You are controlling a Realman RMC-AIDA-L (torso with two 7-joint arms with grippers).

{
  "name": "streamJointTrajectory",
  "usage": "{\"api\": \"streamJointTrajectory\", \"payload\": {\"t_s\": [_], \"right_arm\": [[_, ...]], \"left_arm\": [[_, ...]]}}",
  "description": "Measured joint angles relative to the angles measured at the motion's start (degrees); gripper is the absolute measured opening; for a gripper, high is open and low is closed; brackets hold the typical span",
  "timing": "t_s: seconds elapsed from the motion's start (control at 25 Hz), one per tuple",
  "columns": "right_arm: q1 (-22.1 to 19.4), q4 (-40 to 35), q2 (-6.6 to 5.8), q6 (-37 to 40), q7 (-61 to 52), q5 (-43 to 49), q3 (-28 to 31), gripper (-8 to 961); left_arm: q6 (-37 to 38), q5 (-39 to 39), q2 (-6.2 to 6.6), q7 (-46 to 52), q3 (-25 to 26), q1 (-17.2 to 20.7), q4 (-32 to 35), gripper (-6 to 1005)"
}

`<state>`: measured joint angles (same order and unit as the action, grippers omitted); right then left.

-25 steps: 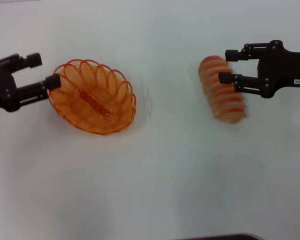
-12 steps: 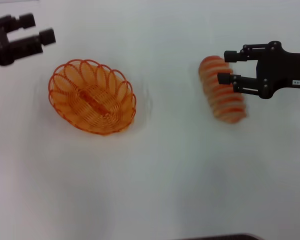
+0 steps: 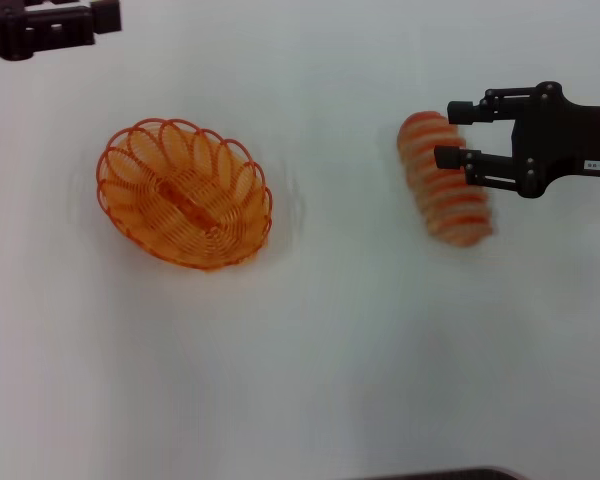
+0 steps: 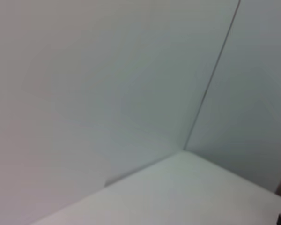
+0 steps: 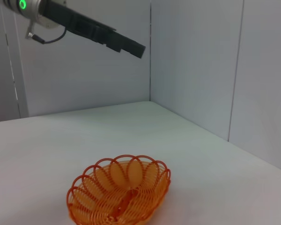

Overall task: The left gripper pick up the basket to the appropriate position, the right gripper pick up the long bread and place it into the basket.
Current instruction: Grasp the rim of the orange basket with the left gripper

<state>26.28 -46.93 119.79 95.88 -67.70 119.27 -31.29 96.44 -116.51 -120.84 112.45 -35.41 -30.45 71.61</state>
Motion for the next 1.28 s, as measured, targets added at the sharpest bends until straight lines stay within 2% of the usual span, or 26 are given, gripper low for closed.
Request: {"api": "streamJointTrajectory", "payload": {"t_s": [0.08, 0.52, 0.84, 1.04, 1.28], "right_arm": [[0.0, 0.0, 0.0, 0.0, 0.1, 0.0, 0.0, 531], [0.1, 0.8, 0.0, -0.1, 0.3, 0.1, 0.0, 532], [0.1, 0.8, 0.0, -0.1, 0.4, 0.1, -0.1, 530], [0.1, 0.8, 0.0, -0.1, 0.7, 0.0, -0.5, 531], [0.3, 0.8, 0.0, -0.1, 0.7, 0.0, -0.5, 531]], "left_arm": [[-0.6, -1.7, 0.48, 2.8, -2.1, -1.0, 1.1, 759], [-3.0, -20.1, 0.83, 16.7, -6.8, -10.9, 4.0, 755], [-4.3, -34.4, 1.07, 25.9, -14.7, -17.1, 3.5, 752], [-4.4, -42.3, 0.95, 29.2, -18.2, -21.4, 0.9, 750], [-4.0, -46.8, 1.87, 29.4, -20.1, -26.7, -7.2, 711]]}}
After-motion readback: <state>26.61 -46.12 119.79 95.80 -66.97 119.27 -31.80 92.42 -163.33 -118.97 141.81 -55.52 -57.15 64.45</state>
